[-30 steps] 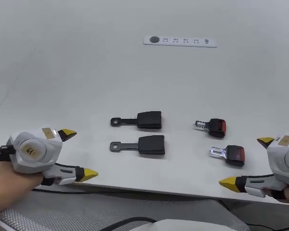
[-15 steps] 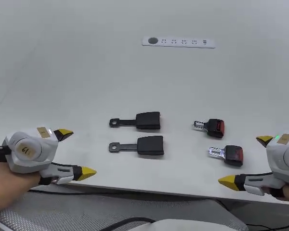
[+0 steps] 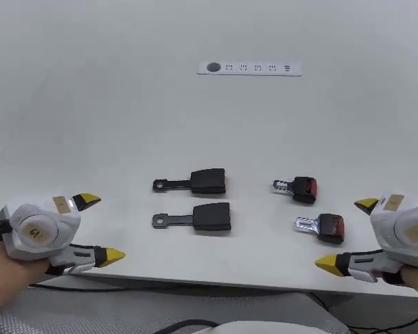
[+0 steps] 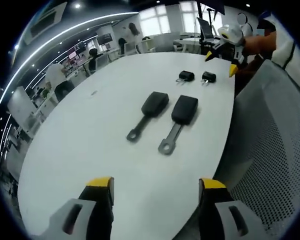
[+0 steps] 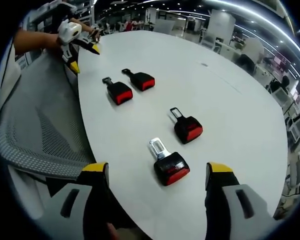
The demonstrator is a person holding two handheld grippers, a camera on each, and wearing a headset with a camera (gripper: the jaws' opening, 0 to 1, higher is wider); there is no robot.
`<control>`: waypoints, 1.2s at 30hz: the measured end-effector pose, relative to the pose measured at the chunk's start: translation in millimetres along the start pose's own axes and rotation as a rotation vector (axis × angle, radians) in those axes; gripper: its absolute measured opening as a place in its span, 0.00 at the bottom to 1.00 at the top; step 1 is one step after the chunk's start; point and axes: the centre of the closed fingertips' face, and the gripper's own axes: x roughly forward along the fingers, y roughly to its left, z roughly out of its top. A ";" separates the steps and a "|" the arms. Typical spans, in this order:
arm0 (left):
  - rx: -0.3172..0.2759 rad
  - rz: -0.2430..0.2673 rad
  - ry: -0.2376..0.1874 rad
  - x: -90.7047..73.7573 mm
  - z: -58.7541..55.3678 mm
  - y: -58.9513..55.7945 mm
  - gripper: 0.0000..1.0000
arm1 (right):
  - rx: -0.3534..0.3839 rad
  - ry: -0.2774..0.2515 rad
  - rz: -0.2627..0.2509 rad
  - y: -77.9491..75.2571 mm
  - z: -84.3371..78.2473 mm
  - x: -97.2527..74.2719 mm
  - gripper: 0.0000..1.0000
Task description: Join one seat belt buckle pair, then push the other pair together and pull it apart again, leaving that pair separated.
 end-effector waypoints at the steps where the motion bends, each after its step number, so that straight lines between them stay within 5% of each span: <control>1: 0.004 0.000 0.003 0.7 2.2 1.4 0.70 | -0.002 -0.001 0.001 0.1 0.1 0.2 0.78; 8: 0.052 -0.050 0.010 16.4 24.6 -9.5 0.65 | -0.027 -0.019 0.027 3.3 3.3 1.9 0.71; 15: 0.096 -0.105 0.025 41.3 33.4 -23.8 0.64 | -0.062 -0.038 0.043 0.6 6.7 6.8 0.64; 32: 0.177 -0.181 0.052 93.6 62.0 -49.5 0.56 | -0.183 0.033 0.111 -6.4 -6.0 20.4 0.52; 36: 0.204 -0.186 0.054 105.6 66.5 -47.7 0.51 | -0.193 0.047 0.128 -7.6 -8.0 23.5 0.48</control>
